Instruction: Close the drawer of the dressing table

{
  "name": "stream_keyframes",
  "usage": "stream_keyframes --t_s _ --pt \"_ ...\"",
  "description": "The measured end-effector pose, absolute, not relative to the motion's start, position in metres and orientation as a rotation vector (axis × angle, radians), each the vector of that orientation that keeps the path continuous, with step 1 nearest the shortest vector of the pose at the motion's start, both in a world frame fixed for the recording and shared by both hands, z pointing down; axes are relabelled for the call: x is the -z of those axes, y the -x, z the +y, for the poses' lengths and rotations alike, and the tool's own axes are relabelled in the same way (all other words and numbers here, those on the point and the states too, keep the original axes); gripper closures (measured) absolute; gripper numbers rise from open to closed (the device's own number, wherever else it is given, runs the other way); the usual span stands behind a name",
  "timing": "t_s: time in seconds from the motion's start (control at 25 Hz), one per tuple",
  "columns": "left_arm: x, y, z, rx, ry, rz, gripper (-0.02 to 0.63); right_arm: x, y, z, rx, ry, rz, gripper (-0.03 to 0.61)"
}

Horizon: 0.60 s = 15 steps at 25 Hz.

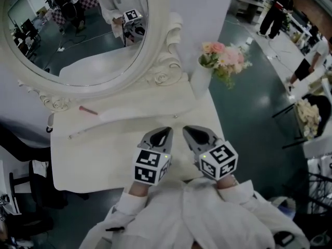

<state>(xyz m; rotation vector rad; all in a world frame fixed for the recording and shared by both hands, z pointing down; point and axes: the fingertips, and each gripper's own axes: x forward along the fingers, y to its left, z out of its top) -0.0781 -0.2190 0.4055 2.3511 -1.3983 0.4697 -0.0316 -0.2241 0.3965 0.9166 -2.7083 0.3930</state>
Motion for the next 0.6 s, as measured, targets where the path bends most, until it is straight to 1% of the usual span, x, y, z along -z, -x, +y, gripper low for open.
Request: stream_keyframes --t_s 0.28,0.6 --pt "-0.421 0.071 -0.213 -0.572 -2.374 -1.358 0.604 -0.402 0.034 -0.219 -0.401 -0.884 -2.704 0.566" --pt "-0.429 0.076 -0.213 -0.597 -2.327 -1.365 0.604 -0.411 0.035 -0.217 -0.418 -0.858 -2.678 0.569"
